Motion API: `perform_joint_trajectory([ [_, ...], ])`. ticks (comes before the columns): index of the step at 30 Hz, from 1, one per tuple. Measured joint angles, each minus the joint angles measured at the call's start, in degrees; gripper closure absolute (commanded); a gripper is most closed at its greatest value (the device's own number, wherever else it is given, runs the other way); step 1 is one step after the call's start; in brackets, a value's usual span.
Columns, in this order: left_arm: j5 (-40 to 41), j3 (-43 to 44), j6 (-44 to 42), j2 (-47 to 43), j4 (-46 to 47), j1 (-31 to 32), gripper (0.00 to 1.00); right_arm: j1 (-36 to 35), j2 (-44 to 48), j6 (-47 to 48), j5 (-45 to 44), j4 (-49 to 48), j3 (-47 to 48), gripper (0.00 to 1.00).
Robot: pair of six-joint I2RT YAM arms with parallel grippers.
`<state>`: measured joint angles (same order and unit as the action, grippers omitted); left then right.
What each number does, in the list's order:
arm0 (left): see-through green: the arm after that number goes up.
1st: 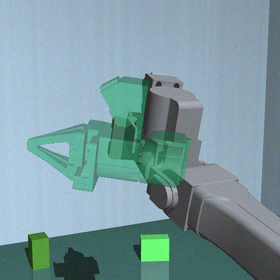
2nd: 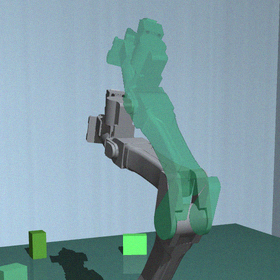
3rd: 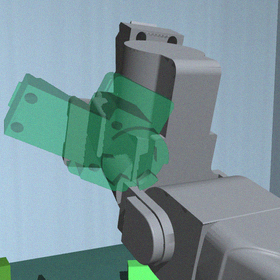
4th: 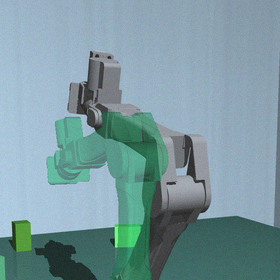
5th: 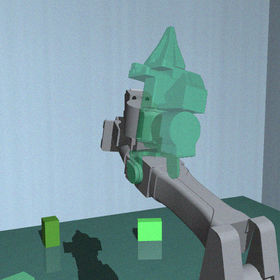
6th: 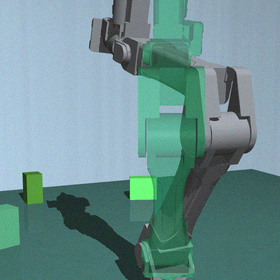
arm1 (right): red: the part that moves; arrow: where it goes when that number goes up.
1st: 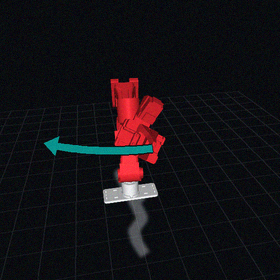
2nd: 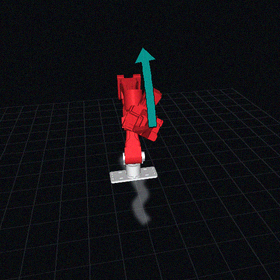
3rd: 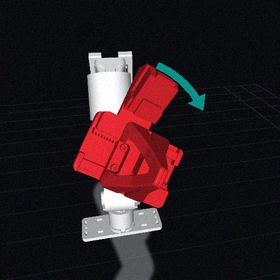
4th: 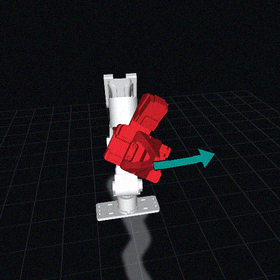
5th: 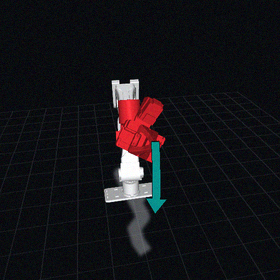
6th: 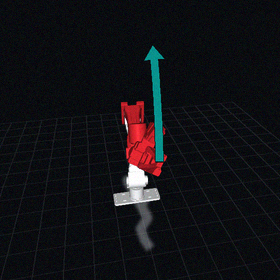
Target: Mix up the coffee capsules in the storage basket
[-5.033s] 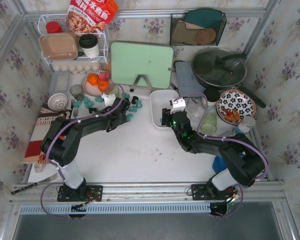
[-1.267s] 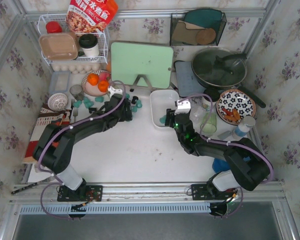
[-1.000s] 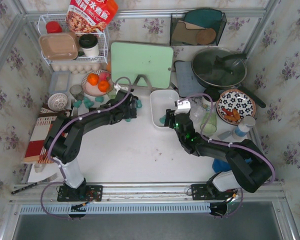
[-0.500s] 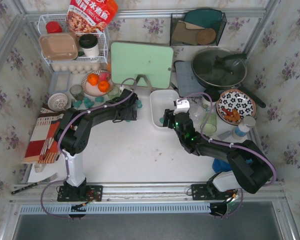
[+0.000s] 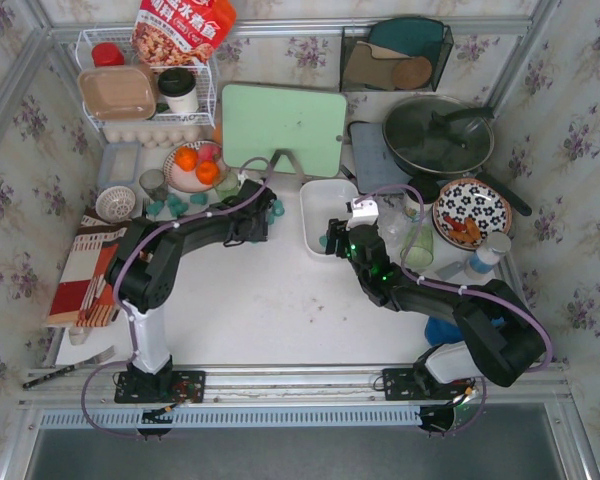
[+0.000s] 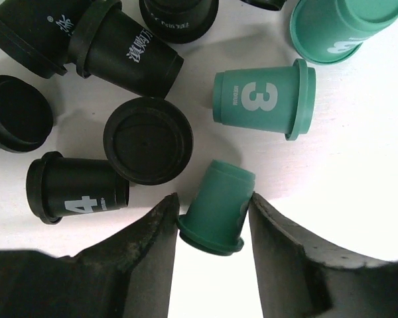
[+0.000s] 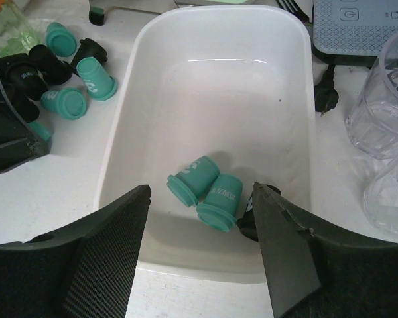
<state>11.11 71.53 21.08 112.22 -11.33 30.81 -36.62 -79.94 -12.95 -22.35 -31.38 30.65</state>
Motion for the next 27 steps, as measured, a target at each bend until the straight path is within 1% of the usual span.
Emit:
perform_joint_trajectory([
  [4, -0.72, -1.33, 0.00, -0.94, 1.03, 0.02, 0.51, 0.00, -0.02, 0.00, 0.02, 0.13, 0.09, 0.29],
  [7, -2.69, -3.39, 0.00, -2.69, 1.75, 0.13, 0.52, 0.00, 0.02, 0.00, 0.09, 0.20, 0.11, 0.29],
  [8, -3.32, -4.15, -0.07, -3.39, 2.10, 0.20, 0.54, 0.00, 0.04, 0.00, 0.22, 0.22, 0.11, 0.29],
  [12, -4.87, -7.10, -1.38, -6.51, 5.27, 0.31, 0.58, 0.00, 0.04, -0.02, 0.66, 0.31, 0.13, 0.29],
  [19, -6.38, -11.23, -3.43, -10.08, 10.36, 0.35, 0.58, 0.00, 0.26, -0.17, 1.31, 0.46, 0.44, 0.29],
  [22, -8.59, -14.27, -5.20, -12.90, 13.81, 0.85, 0.58, 0.00, 0.72, -0.20, 1.53, 0.59, 0.48, 0.29],
  [23, -11.72, -16.57, -7.74, -15.26, 18.16, 1.62, 0.59, 0.00, 1.31, -0.26, 2.80, 0.92, 0.74, 0.29],
  [25, -12.61, -17.62, -8.37, -15.87, 20.20, 1.84, 0.59, 0.00, 1.55, -0.35, 2.97, 1.44, 0.85, 0.29],
  [27, -13.55, -21.77, -10.58, -19.10, 22.77, 2.49, 0.59, 0.00, 2.51, -0.85, 4.79, 2.95, 1.18, 0.29],
])
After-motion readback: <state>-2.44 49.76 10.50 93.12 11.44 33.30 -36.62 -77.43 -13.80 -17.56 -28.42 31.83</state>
